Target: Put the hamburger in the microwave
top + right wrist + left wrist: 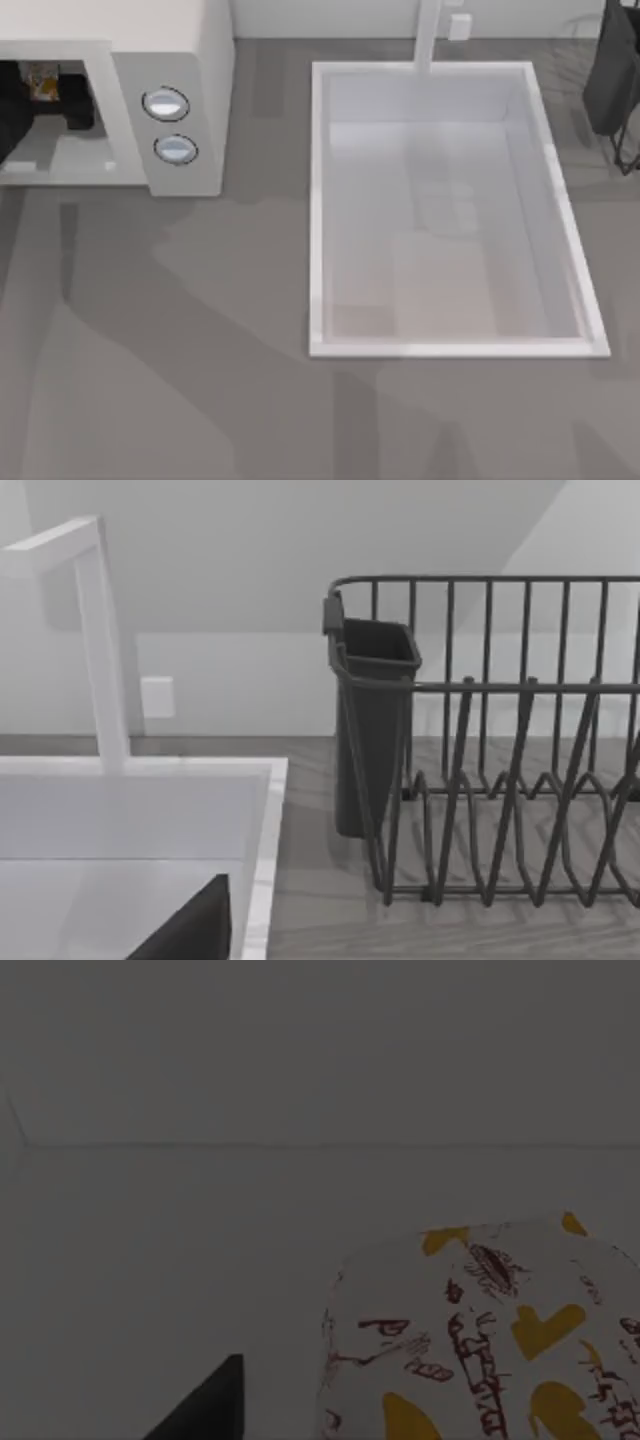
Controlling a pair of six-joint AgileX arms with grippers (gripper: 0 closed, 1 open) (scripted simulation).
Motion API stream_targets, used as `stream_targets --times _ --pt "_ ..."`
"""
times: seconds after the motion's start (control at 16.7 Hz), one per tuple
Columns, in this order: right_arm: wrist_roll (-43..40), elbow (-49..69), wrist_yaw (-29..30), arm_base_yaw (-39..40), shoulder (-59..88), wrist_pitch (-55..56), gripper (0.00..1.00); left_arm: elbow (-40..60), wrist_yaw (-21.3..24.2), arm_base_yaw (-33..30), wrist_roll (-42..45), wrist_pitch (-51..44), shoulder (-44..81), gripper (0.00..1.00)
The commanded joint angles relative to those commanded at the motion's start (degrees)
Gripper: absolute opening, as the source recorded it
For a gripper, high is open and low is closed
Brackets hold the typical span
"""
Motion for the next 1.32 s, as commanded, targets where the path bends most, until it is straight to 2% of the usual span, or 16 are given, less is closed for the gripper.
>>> stream_targets --times 0.12,0.18,0.36,0.54,1.02,1.32 --pt "0.0 0.0 0.0 0.0 0.0 0.0 1.00 0.0 0.0 0.0 0.0 0.0 0.0 1.00" --pt "0.0 0.0 0.0 0.0 0.0 0.0 1.00 -10.7 0.0 0.0 0.0 3.7 -6.6 1.00" --pt "0.0 0.0 0.0 0.0 0.0 0.0 1.00 -12.7 0.5 0.2 0.1 5.0 -8.2 1.00" --pt "0.0 0.0 0.0 0.0 0.0 0.0 1.00 -20.1 1.4 1.2 0.5 9.1 -12.4 1.00" --pt "0.0 0.0 0.0 0.0 0.0 0.0 1.00 -54.0 4.6 5.5 2.2 24.9 -28.0 1.00" --pt "0.0 0.0 0.0 0.0 0.0 0.0 1.00 -61.8 5.9 6.7 2.5 29.8 -31.1 1.00"
